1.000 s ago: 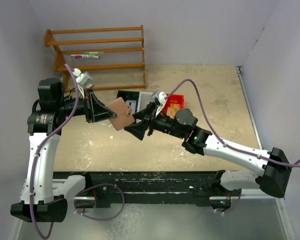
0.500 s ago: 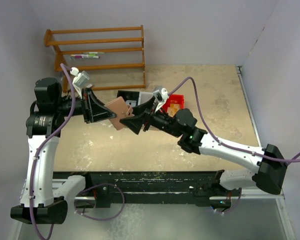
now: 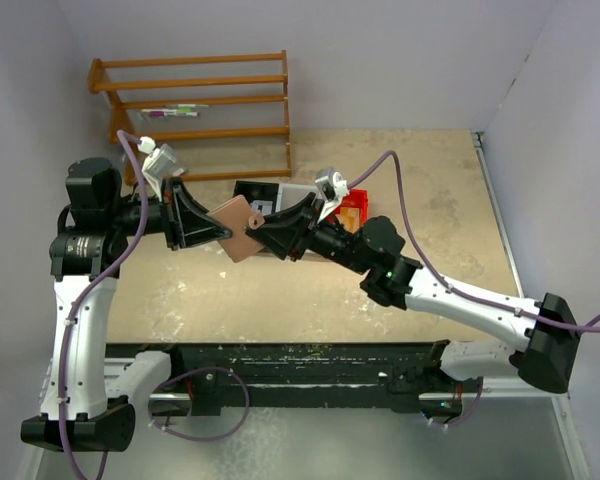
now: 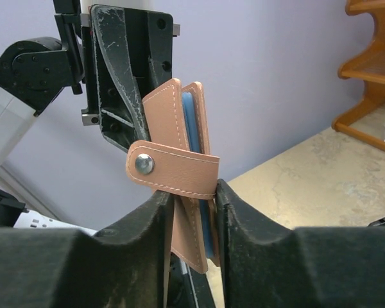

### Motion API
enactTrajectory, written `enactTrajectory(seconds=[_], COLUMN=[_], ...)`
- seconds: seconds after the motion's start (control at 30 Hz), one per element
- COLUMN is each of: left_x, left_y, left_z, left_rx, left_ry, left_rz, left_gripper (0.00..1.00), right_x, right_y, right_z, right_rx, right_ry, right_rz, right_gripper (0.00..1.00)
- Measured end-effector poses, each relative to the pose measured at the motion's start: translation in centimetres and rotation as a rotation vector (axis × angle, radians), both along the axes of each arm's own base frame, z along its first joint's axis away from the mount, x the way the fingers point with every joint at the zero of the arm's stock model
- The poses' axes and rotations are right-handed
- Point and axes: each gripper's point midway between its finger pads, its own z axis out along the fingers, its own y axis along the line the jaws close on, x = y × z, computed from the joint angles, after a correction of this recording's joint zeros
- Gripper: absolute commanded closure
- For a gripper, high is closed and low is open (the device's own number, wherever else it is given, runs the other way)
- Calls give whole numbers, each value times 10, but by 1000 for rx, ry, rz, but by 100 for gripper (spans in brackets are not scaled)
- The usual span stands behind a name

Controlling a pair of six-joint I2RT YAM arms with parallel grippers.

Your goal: Take the credit cards out of the card holder

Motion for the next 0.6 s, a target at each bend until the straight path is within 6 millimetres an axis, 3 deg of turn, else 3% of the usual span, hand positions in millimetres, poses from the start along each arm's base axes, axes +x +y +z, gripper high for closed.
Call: enactTrajectory(seconds=[0.1,0.17,0.37,0.6], left_x=[1,0,-1,-8], left_y=[0,0,0,0], left_z=[0,0,0,-2], left_rx=[3,4,4,-2], left_ry=[-15,-25,-36,-3], left_rz=[-1,-4,-14,-27], left_gripper=[100,100,100,100], right_x=[-2,-3,-6,6], right_y=[-2,-3,-4,-17], right_z=[3,4,6,25], right_rx=[6,7,16,92], right_ry=[0,4,27,42], right_rz=[3,6,14,-70], right_gripper=[87,89,61,61])
